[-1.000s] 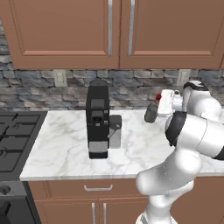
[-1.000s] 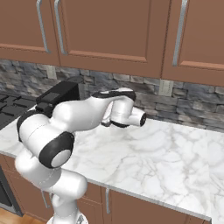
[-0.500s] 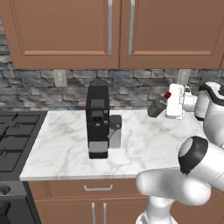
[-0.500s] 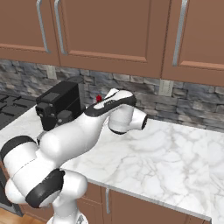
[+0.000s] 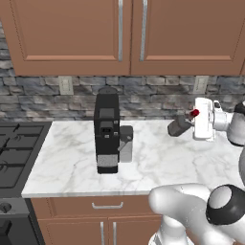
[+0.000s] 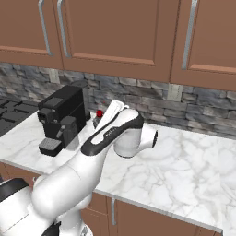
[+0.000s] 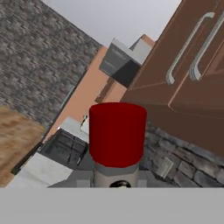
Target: Move the drinks to the dining counter.
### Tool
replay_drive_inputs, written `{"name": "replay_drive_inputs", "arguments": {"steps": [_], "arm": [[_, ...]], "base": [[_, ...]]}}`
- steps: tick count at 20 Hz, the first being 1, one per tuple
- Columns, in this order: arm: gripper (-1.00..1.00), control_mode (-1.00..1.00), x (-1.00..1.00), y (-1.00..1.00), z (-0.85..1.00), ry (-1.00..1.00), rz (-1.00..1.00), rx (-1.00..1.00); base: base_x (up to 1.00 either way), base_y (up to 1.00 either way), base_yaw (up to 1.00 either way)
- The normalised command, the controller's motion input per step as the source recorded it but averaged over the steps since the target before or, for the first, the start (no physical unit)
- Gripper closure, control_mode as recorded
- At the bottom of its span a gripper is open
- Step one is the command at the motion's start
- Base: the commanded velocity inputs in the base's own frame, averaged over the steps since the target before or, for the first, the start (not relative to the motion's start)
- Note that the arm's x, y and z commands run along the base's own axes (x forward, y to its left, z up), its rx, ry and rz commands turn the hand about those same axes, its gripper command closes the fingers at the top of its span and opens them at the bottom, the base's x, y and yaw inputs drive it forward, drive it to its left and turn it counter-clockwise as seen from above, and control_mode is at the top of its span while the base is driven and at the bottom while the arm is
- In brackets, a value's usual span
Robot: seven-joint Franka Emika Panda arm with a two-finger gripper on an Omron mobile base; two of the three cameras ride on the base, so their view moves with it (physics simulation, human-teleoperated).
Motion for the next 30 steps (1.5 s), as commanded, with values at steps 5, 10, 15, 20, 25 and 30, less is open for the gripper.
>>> {"name": "replay_drive_inputs", "arguments": {"steps": [5,10,15,20,25,30], "arm": [[1.0,-1.0,-0.86,0.0,0.0,-0.14,0.03,0.0],[1.0,-1.0,-0.43,0.0,0.01,-0.12,0.01,0.0],[1.0,1.0,0.0,0.0,0.0,0.0,0.0,0.0],[1.0,1.0,0.0,0.0,0.0,0.0,0.0,0.0],[1.0,1.0,0.0,0.0,0.0,0.0,0.0,0.0],[1.0,1.0,0.0,0.0,0.0,0.0,0.0,0.0]], "base": [[0.0,0.0,0.0],[0.0,0.0,0.0],[0.0,0.0,0.0],[-0.31,0.0,0.01],[-0.94,0.0,0.09],[-0.99,0.09,0.2]]}}
